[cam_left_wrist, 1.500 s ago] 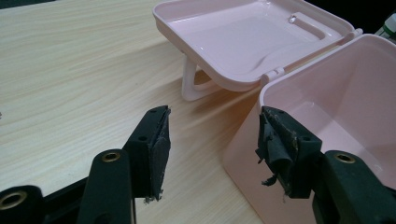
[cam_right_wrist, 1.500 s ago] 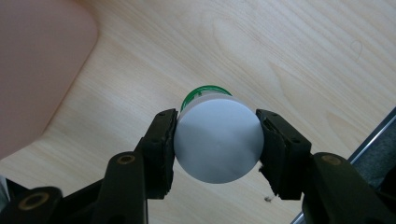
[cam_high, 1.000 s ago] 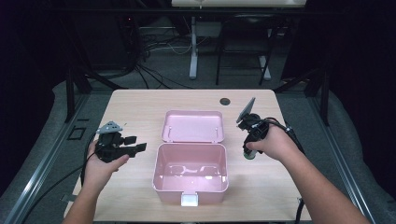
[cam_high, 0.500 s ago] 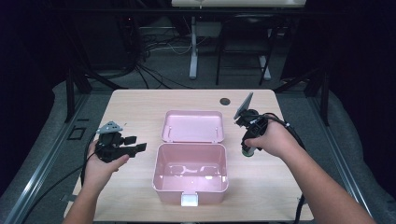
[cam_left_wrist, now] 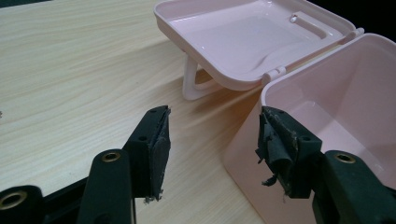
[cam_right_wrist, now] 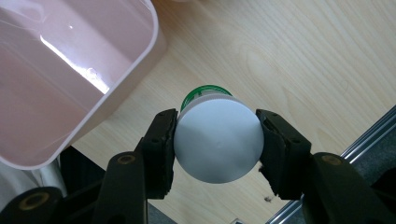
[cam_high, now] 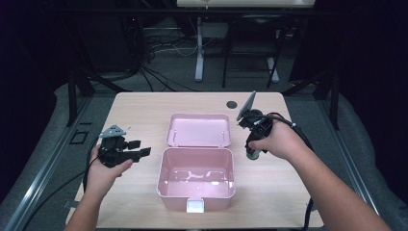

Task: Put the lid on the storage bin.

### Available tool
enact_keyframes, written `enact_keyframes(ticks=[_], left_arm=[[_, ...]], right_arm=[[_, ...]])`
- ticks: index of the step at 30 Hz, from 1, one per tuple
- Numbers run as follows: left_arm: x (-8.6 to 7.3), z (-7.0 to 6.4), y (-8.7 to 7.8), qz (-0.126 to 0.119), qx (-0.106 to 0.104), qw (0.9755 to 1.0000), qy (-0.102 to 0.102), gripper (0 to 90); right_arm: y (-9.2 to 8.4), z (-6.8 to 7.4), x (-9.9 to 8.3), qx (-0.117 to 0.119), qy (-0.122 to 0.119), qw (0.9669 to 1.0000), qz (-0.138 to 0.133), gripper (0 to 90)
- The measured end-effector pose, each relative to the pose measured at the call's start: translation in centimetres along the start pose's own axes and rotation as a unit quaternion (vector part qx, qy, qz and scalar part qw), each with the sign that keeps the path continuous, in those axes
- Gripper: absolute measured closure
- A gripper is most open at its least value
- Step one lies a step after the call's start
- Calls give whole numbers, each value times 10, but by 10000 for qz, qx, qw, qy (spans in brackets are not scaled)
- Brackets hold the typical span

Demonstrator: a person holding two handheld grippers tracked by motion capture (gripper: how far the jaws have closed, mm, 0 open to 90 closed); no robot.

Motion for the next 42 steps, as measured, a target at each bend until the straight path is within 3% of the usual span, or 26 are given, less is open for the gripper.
enact_keyframes(ticks=[10, 23, 34, 37, 42], left_arm=[[0, 1, 0, -11, 4, 10000, -6, 441], [0, 2, -1, -2, -7, 10000, -36, 441], [0, 3, -1, -19, -2, 10000, -53, 441], [0, 3, -1, -22, -3, 10000, -58, 441], [0, 4, -1, -32, -1, 9999, -95, 441]], right_arm=[[-4, 24, 17, 57, -408, 9991, 30, 502], [-1, 59, 42, 181, -951, 9953, -10, 502], [4, 72, 55, 275, -1173, 9927, -19, 502], [6, 73, 56, 262, -1310, 9910, -45, 502], [10, 76, 57, 257, -1674, 9855, -34, 502]])
Point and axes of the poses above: each handheld gripper's, and its own axes: y roughly forward along the jaws, x roughly out of its top, z roughly to its left, the point moved 3 cm from there along y, roughly forward along the jaws, and after that the axes turned 12 degrees about -y, right-handed, at the moved point
